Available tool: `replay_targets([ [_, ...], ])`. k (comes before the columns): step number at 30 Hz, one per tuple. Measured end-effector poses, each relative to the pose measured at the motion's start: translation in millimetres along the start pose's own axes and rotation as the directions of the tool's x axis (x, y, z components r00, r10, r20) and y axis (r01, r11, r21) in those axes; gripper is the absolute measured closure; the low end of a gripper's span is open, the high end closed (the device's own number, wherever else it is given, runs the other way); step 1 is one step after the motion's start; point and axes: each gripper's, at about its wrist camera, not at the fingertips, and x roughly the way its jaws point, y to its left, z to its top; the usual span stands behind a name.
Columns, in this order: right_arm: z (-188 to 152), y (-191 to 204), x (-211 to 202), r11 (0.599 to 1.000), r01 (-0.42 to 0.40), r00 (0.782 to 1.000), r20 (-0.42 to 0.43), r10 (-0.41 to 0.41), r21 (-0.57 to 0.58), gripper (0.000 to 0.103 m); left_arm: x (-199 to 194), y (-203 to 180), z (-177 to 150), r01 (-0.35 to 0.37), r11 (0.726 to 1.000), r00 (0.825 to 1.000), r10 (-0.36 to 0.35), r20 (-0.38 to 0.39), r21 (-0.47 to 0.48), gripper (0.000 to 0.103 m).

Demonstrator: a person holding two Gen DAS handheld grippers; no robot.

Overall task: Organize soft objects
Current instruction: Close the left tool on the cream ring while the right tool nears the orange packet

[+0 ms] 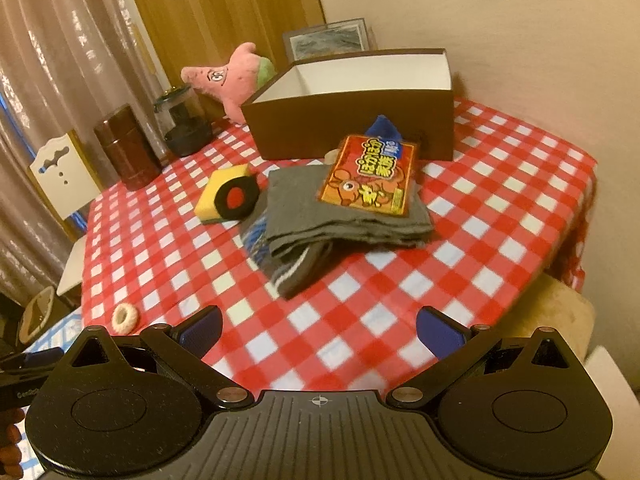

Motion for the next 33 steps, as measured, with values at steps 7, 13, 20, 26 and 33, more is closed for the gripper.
replay_targets([
  [7, 32.0, -24.2, 41.7, 1.000, 0.013, 0.999, -0.038, -0.013, -0.002, 0.000, 43.2, 0.8, 16.9, -0.055, 0.998, 0.998, 0.054, -0.033, -0.029, 0.044],
  [13, 50.7, -46.1, 70.0, 0.999, 0.042, 0.997, -0.066, -0.041, 0.017, 0.000, 74.9, 6.3, 24.8, -0.100, 0.994, 0.994, 0.097, -0.057, -0.050, 0.045],
  [20, 62.3, -65.3, 89.3, 0.997, 0.069, 0.994, -0.087, -0.066, 0.027, 0.000, 102.8, 12.3, 30.8, -0.143, 0.987, 0.988, 0.137, -0.073, -0.079, 0.045],
  [26, 67.7, -80.5, 98.6, 0.996, 0.079, 0.992, -0.103, -0.074, 0.042, 0.000, 118.8, 14.0, 33.8, -0.155, 0.983, 0.985, 0.146, -0.093, -0.099, 0.053],
  [33, 75.8, -92.3, 107.4, 0.997, 0.065, 0.992, -0.109, -0.059, 0.052, 0.000, 121.7, 7.7, 38.5, -0.129, 0.985, 0.989, 0.120, -0.086, -0.112, 0.077],
])
